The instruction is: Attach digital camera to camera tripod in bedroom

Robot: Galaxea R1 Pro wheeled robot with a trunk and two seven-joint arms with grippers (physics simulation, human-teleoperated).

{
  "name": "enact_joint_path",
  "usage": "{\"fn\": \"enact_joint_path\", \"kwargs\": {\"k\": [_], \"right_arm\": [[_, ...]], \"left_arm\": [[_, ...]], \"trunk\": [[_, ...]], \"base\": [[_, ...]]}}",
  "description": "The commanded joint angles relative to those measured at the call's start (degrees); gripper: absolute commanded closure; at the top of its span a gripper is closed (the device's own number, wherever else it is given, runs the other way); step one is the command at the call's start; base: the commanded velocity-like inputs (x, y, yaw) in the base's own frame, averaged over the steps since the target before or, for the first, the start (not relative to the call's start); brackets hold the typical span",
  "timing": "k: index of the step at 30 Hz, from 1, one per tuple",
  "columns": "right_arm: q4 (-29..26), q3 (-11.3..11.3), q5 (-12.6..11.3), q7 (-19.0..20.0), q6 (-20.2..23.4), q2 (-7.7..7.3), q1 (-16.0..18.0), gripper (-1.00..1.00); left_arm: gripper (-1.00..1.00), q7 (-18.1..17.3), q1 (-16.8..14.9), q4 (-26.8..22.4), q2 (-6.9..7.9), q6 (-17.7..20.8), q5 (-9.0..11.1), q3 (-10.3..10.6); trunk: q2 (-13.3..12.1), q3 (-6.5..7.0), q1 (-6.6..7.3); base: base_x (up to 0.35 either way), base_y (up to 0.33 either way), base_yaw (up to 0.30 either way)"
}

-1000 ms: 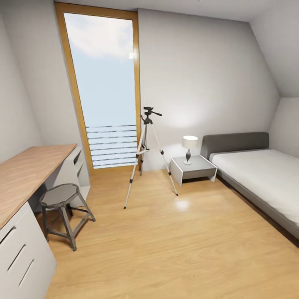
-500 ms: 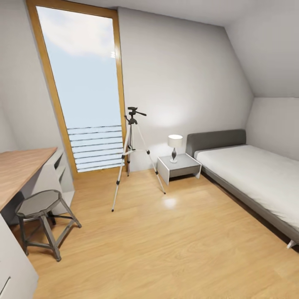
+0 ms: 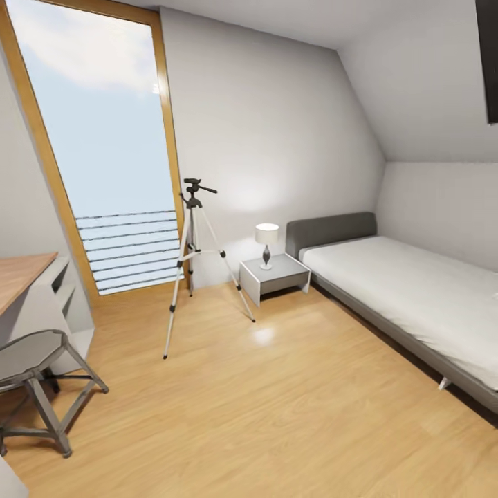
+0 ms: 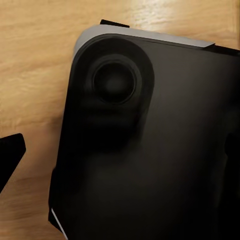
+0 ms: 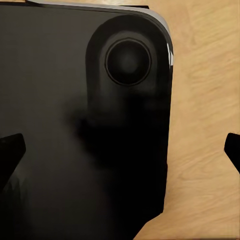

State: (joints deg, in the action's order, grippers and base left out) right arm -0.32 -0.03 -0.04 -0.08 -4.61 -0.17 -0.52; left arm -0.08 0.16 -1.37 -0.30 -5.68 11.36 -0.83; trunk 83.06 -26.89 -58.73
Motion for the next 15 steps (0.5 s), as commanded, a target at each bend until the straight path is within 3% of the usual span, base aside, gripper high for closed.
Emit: {"fn": "enact_joint_path", "kwargs": {"k": [1,15], "right_arm": [[-0.03,-0.02,-0.01,-0.01,-0.14,0.00,-0.01,-1.00],[-0.03,-0.05,-0.03,-0.01,-0.14,-0.05,-0.01,-1.00]], "left_arm": [[-1.00,-0.01,0.02,-0.04,0.00,-0.12,0.32,-0.05],[-1.00,-0.01,0.02,-0.04,0.04,-0.12,0.31,-0.02]], "trunk": [[0.02,-0.04,0.00],[0.02,-0.04,0.00]], "base": [[0.000,0.000,-0.242],[0.000,0.000,-0.242]]}}
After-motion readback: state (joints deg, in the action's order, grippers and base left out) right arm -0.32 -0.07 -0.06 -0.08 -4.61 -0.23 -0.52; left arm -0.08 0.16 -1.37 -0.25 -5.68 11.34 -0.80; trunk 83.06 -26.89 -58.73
